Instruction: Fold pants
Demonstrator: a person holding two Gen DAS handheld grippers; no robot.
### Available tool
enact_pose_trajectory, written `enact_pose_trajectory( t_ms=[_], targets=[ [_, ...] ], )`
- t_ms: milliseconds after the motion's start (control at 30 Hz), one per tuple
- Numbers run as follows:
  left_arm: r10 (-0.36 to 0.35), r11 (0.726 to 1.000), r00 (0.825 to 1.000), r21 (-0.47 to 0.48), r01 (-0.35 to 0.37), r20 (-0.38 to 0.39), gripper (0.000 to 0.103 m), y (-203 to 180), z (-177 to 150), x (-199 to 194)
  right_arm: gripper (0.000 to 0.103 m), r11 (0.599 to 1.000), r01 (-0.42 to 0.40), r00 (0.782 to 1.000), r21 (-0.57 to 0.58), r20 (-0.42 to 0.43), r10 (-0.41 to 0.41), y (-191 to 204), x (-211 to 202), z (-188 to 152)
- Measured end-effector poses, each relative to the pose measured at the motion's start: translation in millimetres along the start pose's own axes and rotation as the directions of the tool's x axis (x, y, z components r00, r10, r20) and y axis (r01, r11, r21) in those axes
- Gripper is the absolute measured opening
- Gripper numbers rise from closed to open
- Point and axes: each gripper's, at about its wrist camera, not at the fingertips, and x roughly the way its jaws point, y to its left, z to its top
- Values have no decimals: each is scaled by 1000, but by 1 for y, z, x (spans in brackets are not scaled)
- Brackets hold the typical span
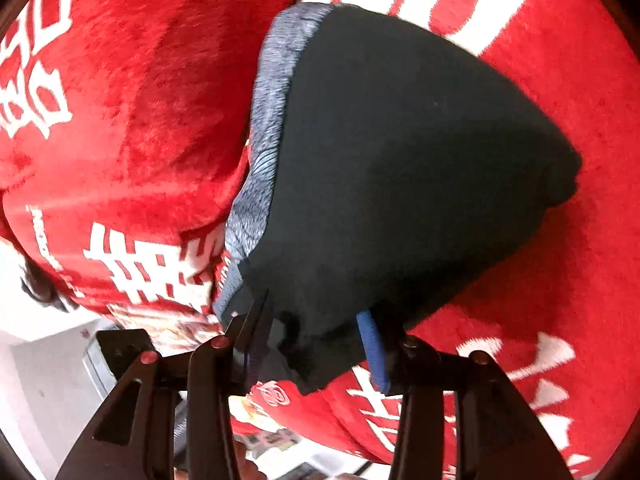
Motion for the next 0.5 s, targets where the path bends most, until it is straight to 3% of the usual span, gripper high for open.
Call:
enact_pose_trajectory(
  t_ms=[33,67,167,267,367,433,500],
  targets=[
    [4,1000,1000,-3,-4,-7,40,-1,1,4,12,1000,13,1000,17,6,-13,-2,2,2],
    [14,1000,1000,-1,-14,-5,40,-3,2,6,6,998,51,999,24,7,-51,-2,4,4],
    [-26,999,999,33,25,24,35,-9,-2,-12,5,998,34,999,-48,18,-33,19,-1,1],
    [26,995,998,90,-31,54,35,-13,-15,-30,5,990,27,1000,-136,-4,-28,43,-6,-9],
    [166,982,986,80,-168,31,35,-1,-20,-14,5,993,62,997,-103,-41,-67,33,11,-16],
    [157,988,988,5,-157,6,38,18,-20,-2,5,991,113,991,-66,-58,-117,18,30,-15],
    [149,988,989,-37,-149,19,41,23,-16,-6,4,996,85,995,-5,-56,-86,5,37,-10]
  ],
)
